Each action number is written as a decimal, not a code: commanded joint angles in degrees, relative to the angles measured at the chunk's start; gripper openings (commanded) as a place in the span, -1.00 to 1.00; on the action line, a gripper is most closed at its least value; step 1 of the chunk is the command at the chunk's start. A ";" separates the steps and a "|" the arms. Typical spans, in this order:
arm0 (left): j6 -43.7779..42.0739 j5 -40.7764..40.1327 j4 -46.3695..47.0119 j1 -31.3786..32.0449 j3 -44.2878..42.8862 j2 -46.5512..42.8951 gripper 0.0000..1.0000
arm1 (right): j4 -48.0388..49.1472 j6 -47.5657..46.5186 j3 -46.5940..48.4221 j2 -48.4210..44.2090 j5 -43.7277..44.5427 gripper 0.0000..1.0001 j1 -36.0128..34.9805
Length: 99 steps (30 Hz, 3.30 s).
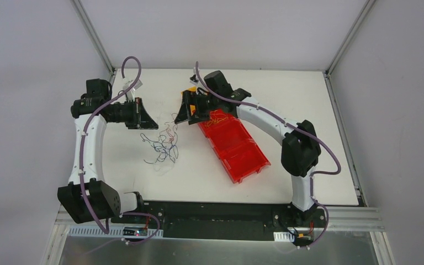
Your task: Untangle the cables
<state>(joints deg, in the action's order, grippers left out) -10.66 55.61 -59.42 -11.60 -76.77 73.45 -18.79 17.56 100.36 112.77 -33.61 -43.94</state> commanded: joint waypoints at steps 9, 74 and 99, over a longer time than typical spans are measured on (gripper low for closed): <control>-11.93 4.21 -1.11 1.70 6.15 -7.59 -1.00 | 19.34 26.95 -9.17 -8.48 -7.95 0.76 4.02; -17.82 -17.83 -2.38 5.81 14.54 -7.07 -1.00 | 24.76 27.39 14.58 10.62 0.32 -1.00 22.64; 9.95 -5.53 3.82 5.80 -4.67 -5.84 -1.00 | -1.71 -7.03 1.36 -8.60 -13.26 0.92 11.61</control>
<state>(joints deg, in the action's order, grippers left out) -11.03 44.86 -58.19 -5.34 -77.06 66.89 -13.63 23.16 108.62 115.24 -41.50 -27.18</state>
